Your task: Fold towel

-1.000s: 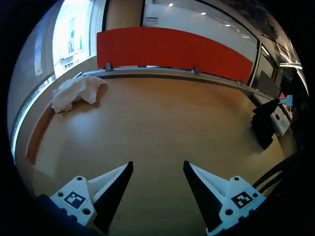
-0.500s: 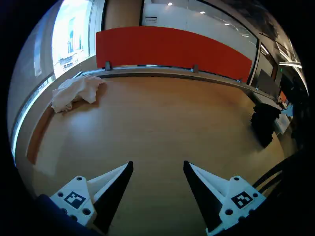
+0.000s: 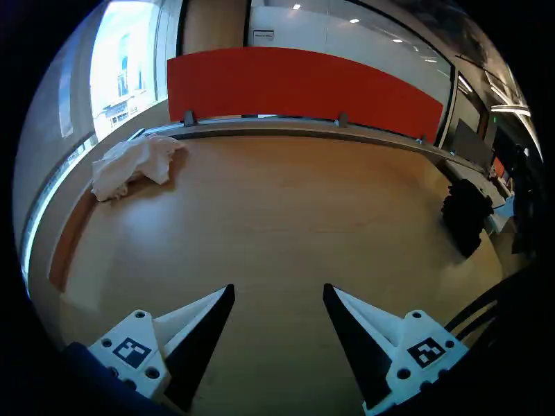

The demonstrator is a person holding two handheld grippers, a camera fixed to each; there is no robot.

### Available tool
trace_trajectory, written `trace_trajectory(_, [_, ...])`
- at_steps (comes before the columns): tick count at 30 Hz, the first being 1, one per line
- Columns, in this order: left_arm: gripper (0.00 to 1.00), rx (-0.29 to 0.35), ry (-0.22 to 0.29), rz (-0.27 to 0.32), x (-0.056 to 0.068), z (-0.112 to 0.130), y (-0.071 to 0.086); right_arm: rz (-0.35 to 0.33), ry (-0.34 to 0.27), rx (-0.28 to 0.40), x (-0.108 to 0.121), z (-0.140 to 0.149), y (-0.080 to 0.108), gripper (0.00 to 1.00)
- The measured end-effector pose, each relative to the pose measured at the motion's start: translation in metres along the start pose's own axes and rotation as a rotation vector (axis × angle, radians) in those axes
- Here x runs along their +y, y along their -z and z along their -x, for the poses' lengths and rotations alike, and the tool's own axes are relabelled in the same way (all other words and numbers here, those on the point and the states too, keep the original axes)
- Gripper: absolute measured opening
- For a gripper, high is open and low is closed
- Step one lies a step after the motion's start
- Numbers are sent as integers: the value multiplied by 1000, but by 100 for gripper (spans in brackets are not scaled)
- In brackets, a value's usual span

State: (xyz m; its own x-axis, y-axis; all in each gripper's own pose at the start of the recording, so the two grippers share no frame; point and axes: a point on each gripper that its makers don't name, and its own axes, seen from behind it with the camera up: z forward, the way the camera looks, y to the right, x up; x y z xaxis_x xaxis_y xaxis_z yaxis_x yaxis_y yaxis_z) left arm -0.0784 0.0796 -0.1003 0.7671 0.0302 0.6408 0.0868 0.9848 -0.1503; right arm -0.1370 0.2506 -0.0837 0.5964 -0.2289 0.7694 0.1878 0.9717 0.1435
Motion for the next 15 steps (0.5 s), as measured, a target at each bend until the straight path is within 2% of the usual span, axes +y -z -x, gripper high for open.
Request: trace_trajectory(15, [94,-6,2,-13,-3,5,4,-3,-19,-75,-2,26,-27,2])
